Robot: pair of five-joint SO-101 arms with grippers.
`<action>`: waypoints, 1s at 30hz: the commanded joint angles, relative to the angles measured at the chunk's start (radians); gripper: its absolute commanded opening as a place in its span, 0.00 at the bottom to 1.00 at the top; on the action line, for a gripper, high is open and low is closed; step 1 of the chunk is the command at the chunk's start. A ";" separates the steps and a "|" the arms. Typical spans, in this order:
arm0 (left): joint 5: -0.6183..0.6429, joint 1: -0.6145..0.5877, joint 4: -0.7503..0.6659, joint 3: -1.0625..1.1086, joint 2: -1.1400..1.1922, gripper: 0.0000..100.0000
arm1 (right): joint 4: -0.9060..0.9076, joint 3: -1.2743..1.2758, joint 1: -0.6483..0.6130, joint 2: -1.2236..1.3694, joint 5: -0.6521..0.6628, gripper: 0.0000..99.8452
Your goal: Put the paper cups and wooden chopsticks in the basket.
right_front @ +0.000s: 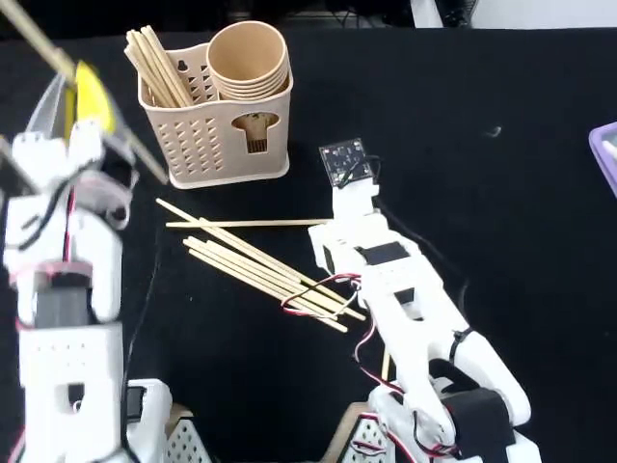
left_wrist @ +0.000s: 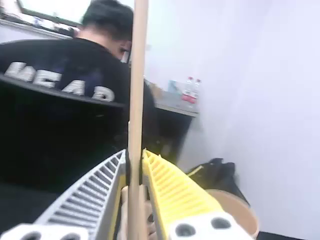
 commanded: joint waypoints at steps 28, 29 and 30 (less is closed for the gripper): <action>-0.011 0.073 -0.021 -0.739 0.680 0.03 | -0.018 -0.010 0.015 -0.035 0.002 0.23; -0.011 0.074 -0.020 -0.737 0.697 0.03 | -0.018 -0.010 0.015 -0.035 0.002 0.23; -0.011 0.076 -0.005 -0.736 0.710 0.03 | -0.018 -0.010 0.015 -0.035 0.002 0.23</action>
